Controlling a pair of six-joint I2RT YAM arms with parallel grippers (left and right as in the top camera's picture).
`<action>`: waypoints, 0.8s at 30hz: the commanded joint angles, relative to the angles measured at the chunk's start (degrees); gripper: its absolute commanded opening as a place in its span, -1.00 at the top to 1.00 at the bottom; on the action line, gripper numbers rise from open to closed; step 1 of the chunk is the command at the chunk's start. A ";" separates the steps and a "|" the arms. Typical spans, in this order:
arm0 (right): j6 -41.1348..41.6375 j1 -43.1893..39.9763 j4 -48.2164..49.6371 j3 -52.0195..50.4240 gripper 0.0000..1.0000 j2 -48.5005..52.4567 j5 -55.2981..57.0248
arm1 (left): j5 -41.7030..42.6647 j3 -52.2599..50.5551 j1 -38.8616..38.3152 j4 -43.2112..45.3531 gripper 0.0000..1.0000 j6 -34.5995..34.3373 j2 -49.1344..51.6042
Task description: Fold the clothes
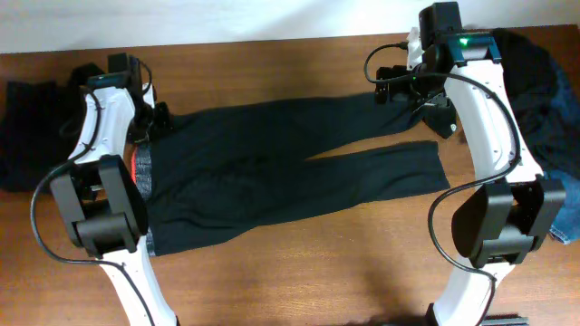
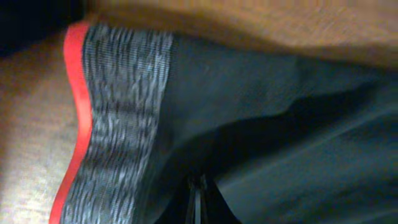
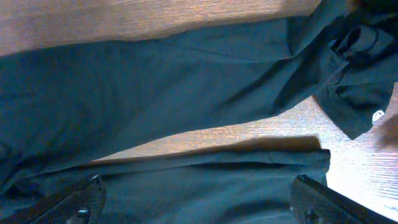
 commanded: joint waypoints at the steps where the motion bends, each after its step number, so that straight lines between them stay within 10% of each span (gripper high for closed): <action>1: -0.68 0.28 -0.07 0.81 -0.98 -0.87 0.28 | -0.17 1.38 -0.44 0.96 0.90 -0.50 0.83; 24: -0.68 0.26 -4.20 0.81 -0.97 -0.87 0.31 | -1.84 1.38 -0.44 6.78 0.90 -0.50 8.70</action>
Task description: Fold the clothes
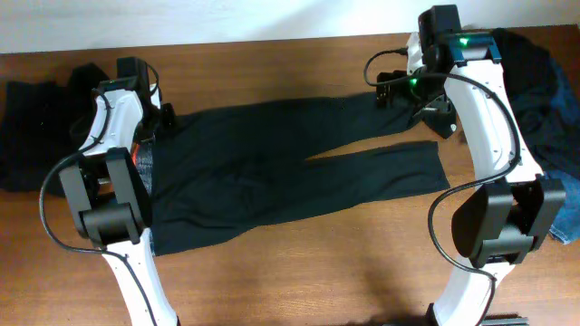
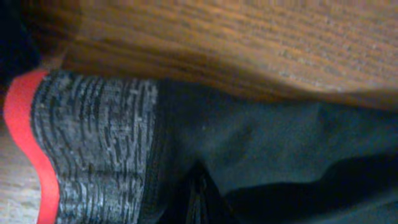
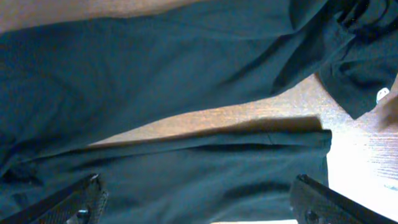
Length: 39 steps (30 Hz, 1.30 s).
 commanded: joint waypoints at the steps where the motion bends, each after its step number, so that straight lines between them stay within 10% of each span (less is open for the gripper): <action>1: -0.63 0.26 -0.79 0.81 -0.97 -0.87 0.31 | -1.05 0.72 0.00 1.25 0.91 -0.50 4.61; 23: -0.61 0.28 -1.03 0.81 -0.98 -0.87 0.28 | -4.96 0.92 0.00 19.54 0.92 2.36 9.18; 29: -0.59 0.28 -1.07 0.81 -0.98 -0.87 0.07 | -4.72 10.23 0.04 10.99 0.90 2.36 9.16; 36: -0.61 0.28 -1.22 0.81 -0.97 -0.87 0.09 | -4.72 27.45 0.98 -9.68 -0.08 2.27 9.16; 39: -0.61 0.28 -1.20 0.81 -0.98 -0.87 0.09 | -4.74 29.33 1.42 -13.05 -0.13 2.27 9.16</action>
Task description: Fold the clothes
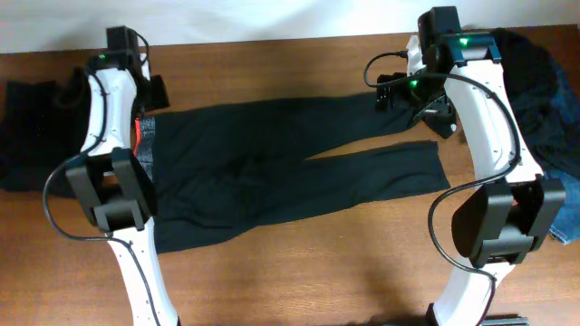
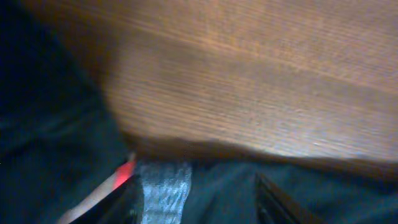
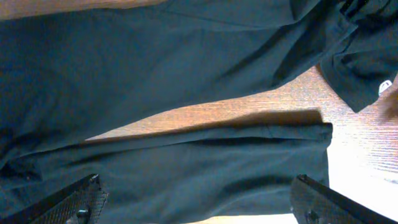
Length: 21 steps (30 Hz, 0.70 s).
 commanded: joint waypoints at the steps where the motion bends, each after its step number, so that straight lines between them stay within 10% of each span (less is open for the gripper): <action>1: -0.59 0.28 -0.04 0.81 -0.98 -0.87 0.09 | -0.72 3.26 1.29 -2.14 -0.13 0.28 -0.07; 10: -0.59 0.28 0.00 0.81 -0.97 -0.87 0.09 | -0.63 3.23 2.01 -8.44 0.92 0.22 2.62; 21: -0.59 0.28 0.09 0.81 -0.97 -0.87 0.11 | -0.63 3.13 2.01 -11.98 0.99 0.22 8.55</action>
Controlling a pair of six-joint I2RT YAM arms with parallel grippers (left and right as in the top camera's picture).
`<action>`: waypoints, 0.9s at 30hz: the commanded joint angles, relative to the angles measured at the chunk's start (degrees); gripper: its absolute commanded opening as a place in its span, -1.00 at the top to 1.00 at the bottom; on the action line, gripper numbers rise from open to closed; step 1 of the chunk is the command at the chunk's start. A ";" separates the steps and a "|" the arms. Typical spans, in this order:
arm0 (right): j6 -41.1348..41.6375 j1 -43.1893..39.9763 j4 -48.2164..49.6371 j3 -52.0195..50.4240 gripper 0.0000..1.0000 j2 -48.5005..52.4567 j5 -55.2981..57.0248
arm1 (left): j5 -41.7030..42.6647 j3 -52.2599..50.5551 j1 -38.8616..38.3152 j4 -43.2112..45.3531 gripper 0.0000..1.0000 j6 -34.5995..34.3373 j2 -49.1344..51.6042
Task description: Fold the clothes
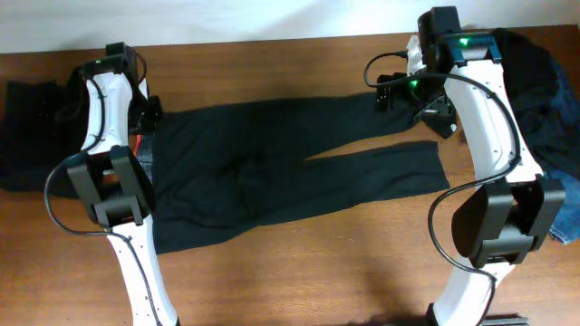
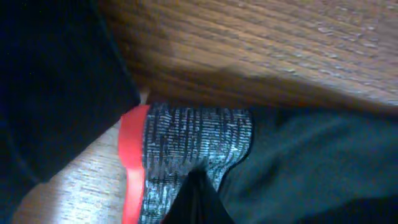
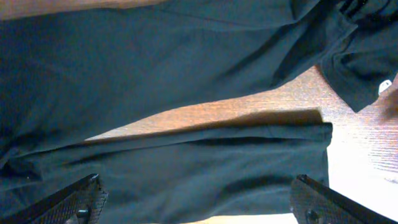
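Dark pants [image 1: 272,163] lie flat across the table, waist to the left and legs to the right. The waistband [image 2: 186,137] is grey with a red edge. My left gripper [image 1: 145,114] is at the waistband's far corner; in the left wrist view its fingers [image 2: 198,202] meet as one dark wedge on the grey band. My right gripper [image 1: 438,116] hangs open above the leg ends. Its two fingertips [image 3: 81,199] stand wide apart over the lower leg [image 3: 205,174], holding nothing.
A dark pile of clothes [image 1: 32,127] lies at the table's left end, close to the left arm. A heap of blue and dark garments [image 1: 544,100] sits at the right end, and one dark piece [image 3: 360,68] lies near the upper leg's hem. Bare wood [image 1: 317,263] runs along the front.
My left gripper was open over bare wood just beyond the waistband's far corner. Now it is down on the grey band and shut. The right gripper has not moved.
My left gripper was first shut on the fabric beside the waistband, then shut nearer the pants' far edge. Then it stood open past the corner, and now it is shut on the waistband corner. The right gripper stayed open above the leg ends throughout.
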 commanded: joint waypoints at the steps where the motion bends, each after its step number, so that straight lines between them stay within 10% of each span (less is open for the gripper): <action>1: -0.63 0.28 0.13 0.81 -0.98 -0.87 0.11 | -0.39 -0.07 0.17 -0.33 0.99 0.02 3.08; 27: -0.63 0.28 0.35 0.81 -0.97 -0.87 0.09 | -0.37 0.59 0.13 21.53 0.83 1.38 13.79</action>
